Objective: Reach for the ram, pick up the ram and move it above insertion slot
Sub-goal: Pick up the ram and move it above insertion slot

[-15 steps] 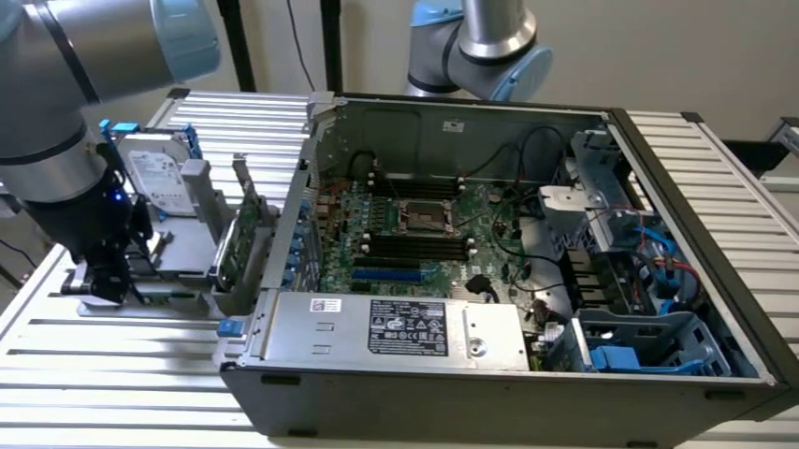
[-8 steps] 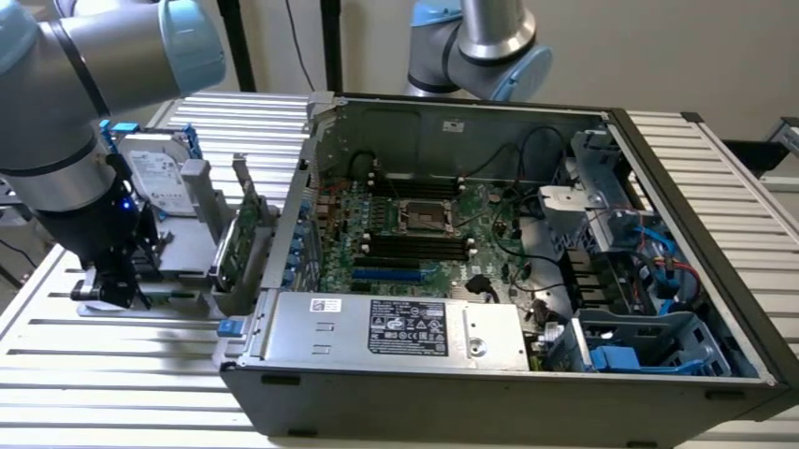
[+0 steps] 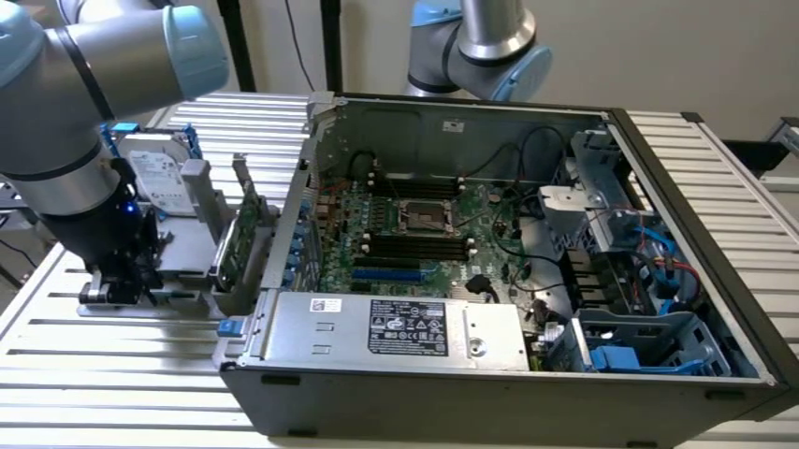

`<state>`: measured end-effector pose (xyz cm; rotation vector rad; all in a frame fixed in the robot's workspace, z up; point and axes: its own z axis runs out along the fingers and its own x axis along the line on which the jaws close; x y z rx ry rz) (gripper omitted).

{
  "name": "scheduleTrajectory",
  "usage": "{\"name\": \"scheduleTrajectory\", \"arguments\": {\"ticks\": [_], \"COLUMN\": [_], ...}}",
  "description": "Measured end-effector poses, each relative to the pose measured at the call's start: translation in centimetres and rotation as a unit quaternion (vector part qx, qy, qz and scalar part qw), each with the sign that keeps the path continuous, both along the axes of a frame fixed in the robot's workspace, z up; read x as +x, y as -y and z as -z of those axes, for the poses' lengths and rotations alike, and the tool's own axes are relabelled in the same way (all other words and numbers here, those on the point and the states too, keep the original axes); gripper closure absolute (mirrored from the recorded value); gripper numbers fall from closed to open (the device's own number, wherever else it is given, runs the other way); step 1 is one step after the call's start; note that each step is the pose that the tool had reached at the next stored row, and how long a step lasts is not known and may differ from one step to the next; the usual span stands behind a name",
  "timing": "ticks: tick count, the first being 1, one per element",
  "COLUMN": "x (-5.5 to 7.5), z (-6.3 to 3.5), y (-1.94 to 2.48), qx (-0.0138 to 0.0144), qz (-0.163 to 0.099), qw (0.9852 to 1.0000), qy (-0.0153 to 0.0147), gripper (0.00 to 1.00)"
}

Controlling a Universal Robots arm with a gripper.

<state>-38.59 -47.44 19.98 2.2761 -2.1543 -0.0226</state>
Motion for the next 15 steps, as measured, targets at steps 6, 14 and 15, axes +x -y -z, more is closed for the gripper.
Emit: {"name": "scheduleTrajectory", "arguments": {"ticks": [6,14,15], "x": [0.11,0.11,0.11], "z": [0.03,0.05,0.05], "y": [0.0,0.0,0.0], "qx": [-0.0001,0.0,0.0], "qz": [0.0,0.0,0.0], "qw": [1.0,1.0,1.0], "qy": [-0.0001,0.0,0.0], "gripper": [0.79,0.87,0.87]}}
